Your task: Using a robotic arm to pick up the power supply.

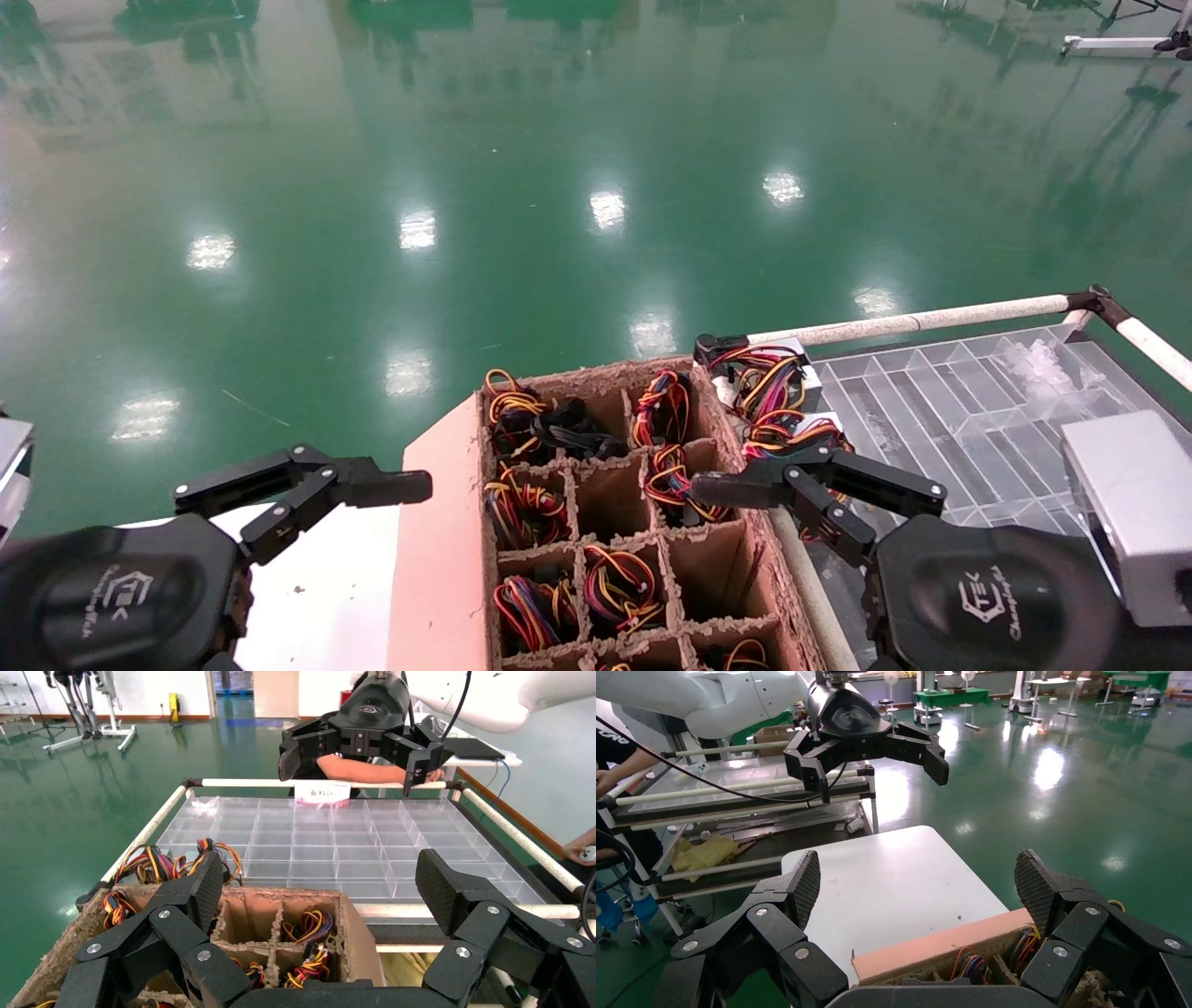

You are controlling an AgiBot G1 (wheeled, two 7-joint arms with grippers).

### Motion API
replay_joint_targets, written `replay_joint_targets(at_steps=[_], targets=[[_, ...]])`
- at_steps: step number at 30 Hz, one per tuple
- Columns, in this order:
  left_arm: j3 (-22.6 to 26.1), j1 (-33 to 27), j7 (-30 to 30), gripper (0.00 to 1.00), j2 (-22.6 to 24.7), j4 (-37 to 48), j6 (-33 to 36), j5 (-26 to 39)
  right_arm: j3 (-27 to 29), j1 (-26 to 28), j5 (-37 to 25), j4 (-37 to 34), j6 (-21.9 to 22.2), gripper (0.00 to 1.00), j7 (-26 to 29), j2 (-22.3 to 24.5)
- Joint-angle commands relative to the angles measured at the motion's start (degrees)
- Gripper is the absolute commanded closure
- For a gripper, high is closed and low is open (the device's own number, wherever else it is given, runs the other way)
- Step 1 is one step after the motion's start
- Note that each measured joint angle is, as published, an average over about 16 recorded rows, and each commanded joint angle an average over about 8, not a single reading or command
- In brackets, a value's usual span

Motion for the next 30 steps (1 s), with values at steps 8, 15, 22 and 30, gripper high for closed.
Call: replay_joint_targets(at_steps=[8,15,22,30], targets=[[0.0,0.0,0.0,0.00,0.0,0.0,0.0,0.0,0.0,0.0,0.0,0.0,0.0,0.00,0.0,0.0],[0.0,0.0,0.0,0.00,0.0,0.0,0.0,0.0,0.0,0.0,0.0,0.0,0.0,0.00,0.0,0.0],[0.0,0.0,0.0,0.26,0.0,0.0,0.0,0.0,0.0,0.0,0.0,0.0,0.0,0.00,0.0,0.0],[0.0,0.0,0.0,0.78,0.0,0.0,0.0,0.0,0.0,0.0,0.0,0.0,0.0,0.00,0.0,0.0]])
